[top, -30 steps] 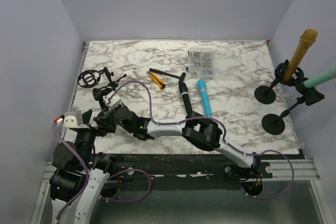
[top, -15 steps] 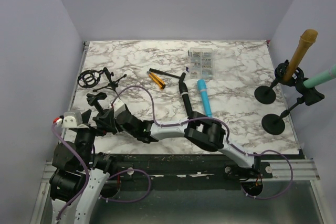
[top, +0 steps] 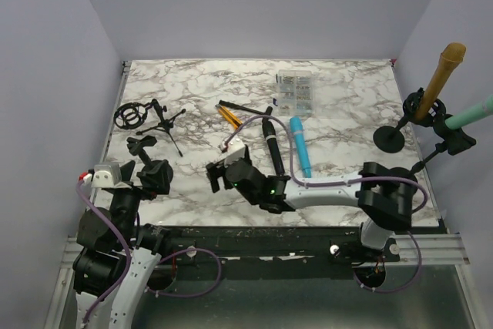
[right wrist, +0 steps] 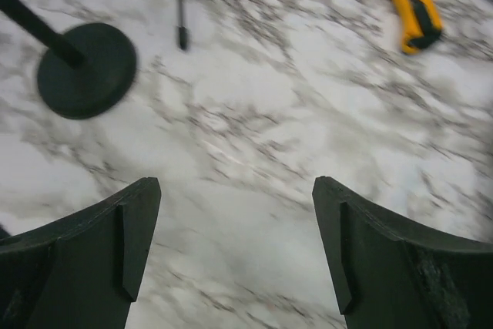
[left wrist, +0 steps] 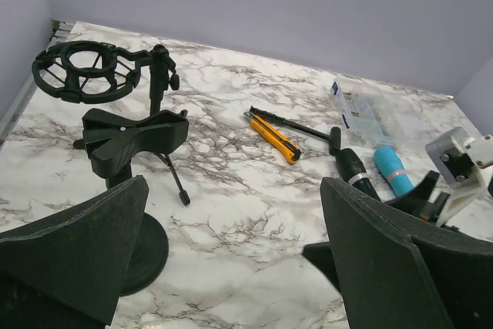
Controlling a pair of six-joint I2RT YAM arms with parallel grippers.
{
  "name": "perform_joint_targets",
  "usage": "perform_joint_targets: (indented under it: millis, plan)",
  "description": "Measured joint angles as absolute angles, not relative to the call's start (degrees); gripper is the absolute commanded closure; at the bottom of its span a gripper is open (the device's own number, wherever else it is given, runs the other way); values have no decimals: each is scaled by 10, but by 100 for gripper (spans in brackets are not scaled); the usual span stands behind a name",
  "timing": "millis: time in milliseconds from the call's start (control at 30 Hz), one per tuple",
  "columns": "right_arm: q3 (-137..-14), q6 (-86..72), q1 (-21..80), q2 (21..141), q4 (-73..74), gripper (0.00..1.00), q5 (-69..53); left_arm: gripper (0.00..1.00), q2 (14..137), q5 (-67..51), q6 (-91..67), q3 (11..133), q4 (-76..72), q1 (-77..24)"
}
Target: Remove the microphone from the stand
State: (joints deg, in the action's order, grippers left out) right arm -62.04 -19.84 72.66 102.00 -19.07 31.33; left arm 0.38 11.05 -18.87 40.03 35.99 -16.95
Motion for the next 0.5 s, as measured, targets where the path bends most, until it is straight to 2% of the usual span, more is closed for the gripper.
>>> perform_joint_targets:
  millis: [100,233,367,500]
  plan:
    - [-532,-220,700,936,-138,13,342,1,4,99,-187,399,355,-170]
    - [-474,-248,634,811,-29,13,384,1,4,81,-184,396,347,-170]
    - [-475,-250,579,674,59,13,444,1,11,61,-182,395,338,-169]
    - [-523,-230,535,604,135,13,481,1,29,41,-180,395,331,-169]
